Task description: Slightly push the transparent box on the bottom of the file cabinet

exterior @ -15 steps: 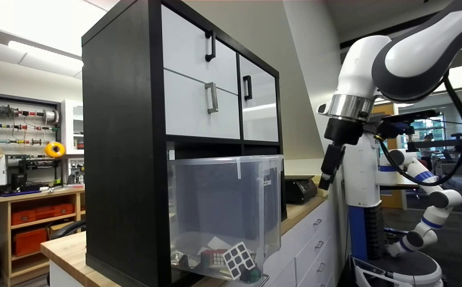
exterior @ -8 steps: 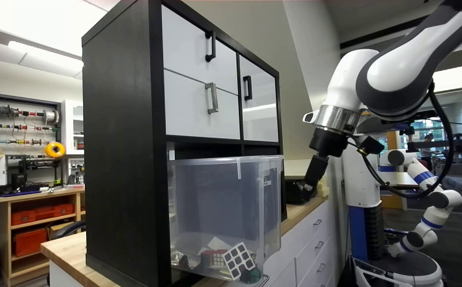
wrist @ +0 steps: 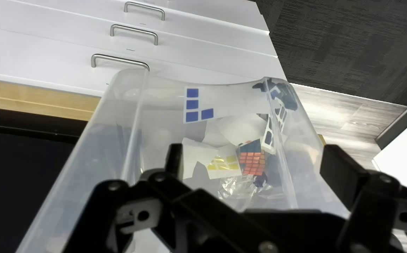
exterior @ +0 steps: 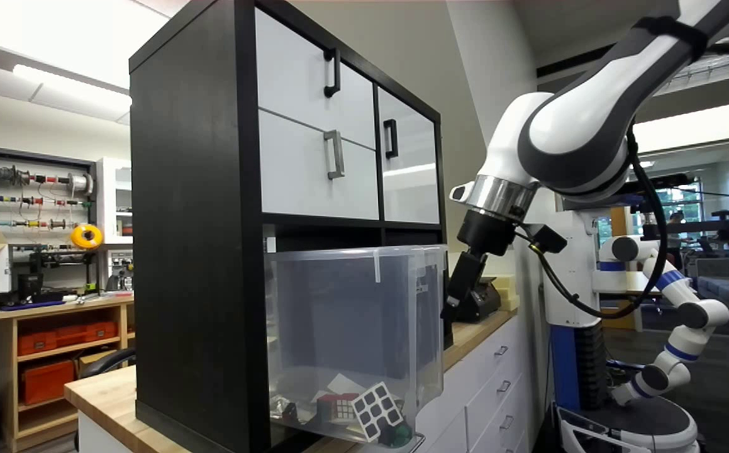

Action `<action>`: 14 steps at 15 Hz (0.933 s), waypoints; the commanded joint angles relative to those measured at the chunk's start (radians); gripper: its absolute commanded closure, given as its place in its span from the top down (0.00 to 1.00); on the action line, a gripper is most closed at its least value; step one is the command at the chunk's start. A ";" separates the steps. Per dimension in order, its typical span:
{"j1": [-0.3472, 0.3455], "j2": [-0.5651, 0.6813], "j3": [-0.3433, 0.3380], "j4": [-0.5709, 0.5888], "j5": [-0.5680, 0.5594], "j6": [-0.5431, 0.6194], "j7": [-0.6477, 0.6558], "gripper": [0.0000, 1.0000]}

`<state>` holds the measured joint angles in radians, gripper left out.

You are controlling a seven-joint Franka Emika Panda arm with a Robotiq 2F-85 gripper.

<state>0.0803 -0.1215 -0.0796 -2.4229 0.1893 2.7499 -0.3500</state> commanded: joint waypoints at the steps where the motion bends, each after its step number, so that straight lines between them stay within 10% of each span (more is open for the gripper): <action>1: 0.008 0.069 0.016 0.066 0.050 0.021 -0.060 1.00; 14: 0.003 0.183 0.081 0.202 0.072 0.039 -0.086 1.00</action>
<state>0.0802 0.0299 -0.0053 -2.2646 0.2291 2.7666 -0.4089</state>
